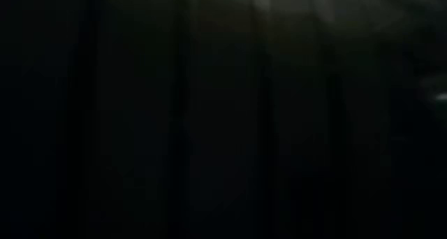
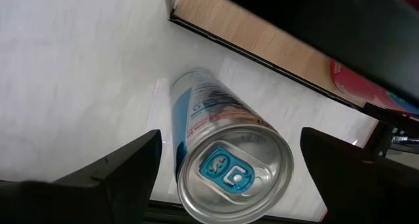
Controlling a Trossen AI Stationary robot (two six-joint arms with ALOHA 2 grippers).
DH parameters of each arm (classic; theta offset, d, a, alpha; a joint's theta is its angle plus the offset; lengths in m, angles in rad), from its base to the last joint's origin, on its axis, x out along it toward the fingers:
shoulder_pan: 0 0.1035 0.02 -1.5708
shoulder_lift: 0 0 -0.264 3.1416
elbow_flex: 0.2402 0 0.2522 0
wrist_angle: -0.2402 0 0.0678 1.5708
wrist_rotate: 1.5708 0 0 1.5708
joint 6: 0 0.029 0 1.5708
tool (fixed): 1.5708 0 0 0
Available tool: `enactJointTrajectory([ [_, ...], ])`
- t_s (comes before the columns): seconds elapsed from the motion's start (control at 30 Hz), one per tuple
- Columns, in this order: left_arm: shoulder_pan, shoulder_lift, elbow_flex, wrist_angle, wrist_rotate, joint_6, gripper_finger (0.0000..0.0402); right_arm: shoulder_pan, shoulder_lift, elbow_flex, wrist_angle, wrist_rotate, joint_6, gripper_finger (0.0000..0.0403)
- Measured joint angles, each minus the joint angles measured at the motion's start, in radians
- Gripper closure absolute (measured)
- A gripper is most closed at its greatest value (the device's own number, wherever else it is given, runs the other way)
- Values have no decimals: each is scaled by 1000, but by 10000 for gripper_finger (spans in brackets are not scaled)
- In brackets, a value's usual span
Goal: Place canned beverage on shelf
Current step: Put the top blue soda can on the shelf aligned with the blue soda can
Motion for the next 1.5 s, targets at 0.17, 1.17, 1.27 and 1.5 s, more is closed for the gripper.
enactJointTrajectory([
  [0.17, 0, 0, 0, 0, 0, -26, 38, 0, 0, 0, 0, 0, 0, 49],
  [1.17, 0, 0, 0, 0, 0, -47, 38, 0, 0, 0, -20, 37, -90, 49],
  [1.27, 0, 0, 0, 0, 0, -47, 38, 0, 0, 0, -20, 37, -90, 57],
  [1.5, 0, 0, 0, 0, 0, -47, 38, 0, 0, 0, -22, 36, -89, 119],
])
